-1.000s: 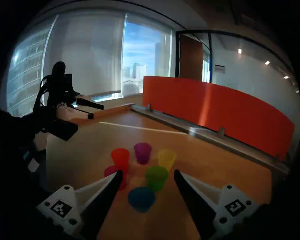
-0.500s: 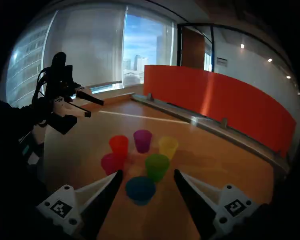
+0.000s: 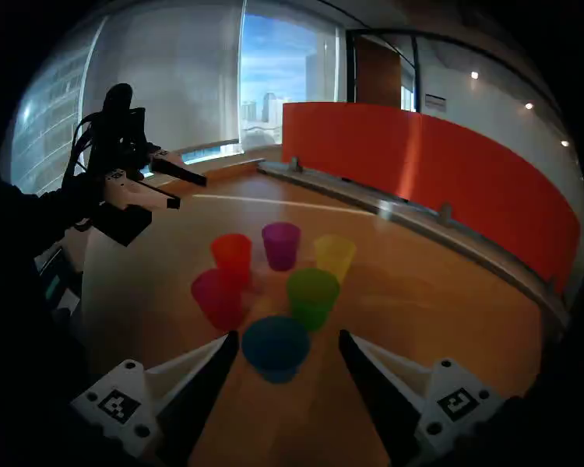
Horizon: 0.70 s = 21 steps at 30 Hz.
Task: Pour water
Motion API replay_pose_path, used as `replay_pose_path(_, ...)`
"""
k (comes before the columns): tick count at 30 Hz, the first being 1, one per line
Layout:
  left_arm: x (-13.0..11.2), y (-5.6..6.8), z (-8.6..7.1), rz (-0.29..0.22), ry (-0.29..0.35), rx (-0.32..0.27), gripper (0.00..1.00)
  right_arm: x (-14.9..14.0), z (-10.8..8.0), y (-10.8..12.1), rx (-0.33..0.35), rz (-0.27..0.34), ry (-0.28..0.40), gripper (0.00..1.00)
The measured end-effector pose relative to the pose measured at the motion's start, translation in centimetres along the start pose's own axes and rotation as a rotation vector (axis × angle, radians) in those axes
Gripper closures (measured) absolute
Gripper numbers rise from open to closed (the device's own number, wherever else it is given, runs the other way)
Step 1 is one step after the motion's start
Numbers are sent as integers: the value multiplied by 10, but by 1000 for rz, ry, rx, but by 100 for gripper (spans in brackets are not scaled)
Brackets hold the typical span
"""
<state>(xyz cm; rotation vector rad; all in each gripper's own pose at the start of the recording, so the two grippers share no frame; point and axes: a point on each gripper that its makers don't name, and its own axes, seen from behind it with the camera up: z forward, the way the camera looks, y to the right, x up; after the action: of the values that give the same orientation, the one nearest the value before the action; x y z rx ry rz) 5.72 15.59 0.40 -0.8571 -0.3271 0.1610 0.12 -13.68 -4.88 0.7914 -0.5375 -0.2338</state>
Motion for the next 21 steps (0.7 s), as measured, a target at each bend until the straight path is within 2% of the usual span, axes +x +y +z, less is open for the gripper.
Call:
replay_pose_path(9,-4,5,7,11,-12,-13,0,-20,13,-1,15,15,-27,0)
replay_pose_path(21,-5,9,14,15,-11,-26,0,-40,32,-4,21,2,-57,0)
